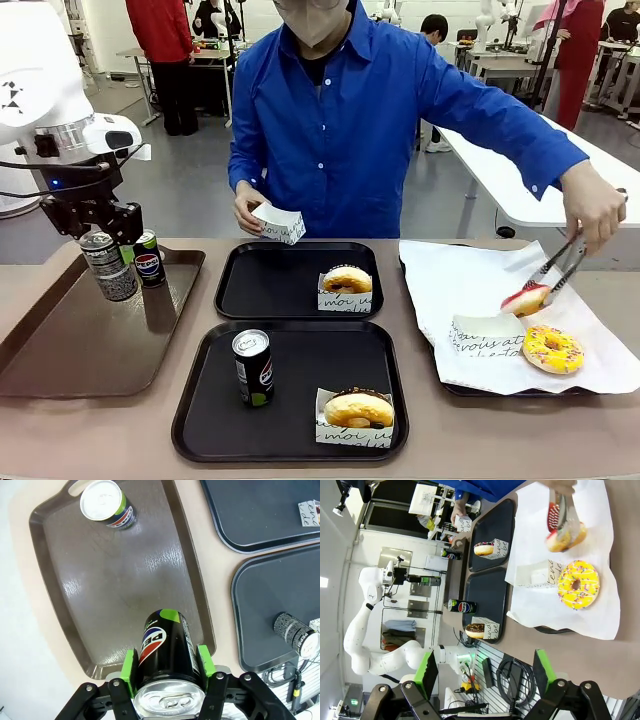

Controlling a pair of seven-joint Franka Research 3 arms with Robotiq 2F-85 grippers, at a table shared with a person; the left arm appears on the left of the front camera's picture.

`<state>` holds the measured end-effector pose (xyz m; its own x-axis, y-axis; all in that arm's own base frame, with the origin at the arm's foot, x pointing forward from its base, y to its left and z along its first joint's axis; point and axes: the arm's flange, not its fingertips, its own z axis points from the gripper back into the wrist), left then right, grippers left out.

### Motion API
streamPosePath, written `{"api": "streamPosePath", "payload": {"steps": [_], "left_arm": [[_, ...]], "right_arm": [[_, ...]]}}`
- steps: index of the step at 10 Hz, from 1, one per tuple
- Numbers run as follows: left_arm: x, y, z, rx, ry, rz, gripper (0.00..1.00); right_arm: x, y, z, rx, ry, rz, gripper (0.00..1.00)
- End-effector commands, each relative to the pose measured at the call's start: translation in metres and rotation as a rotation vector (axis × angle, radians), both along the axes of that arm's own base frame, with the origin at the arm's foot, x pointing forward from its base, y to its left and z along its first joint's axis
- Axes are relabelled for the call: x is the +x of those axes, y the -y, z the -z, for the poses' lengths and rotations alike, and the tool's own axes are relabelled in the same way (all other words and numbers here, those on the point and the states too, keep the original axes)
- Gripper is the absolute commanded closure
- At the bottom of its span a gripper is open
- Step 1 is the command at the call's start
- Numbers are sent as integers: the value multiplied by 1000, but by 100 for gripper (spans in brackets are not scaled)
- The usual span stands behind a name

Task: Set up donuts and drinks on trays.
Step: Pick up one Pepsi coke from the Handle tray and place it on the Flat Tray without a Pepsi coke.

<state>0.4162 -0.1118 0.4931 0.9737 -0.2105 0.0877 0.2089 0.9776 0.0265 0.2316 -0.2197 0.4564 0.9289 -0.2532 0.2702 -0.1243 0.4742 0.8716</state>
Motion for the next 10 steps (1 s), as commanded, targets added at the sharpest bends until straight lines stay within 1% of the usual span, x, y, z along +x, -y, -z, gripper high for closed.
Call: {"api": "streamPosePath", "payload": {"steps": [1,10], "left_arm": [[-2,1,-5,-1,17,2,42],[-2,1,-5,-1,17,2,42]], "right_arm": [[1,1,0,14,25,-3,0],[1,1,0,14,25,-3,0]]}}
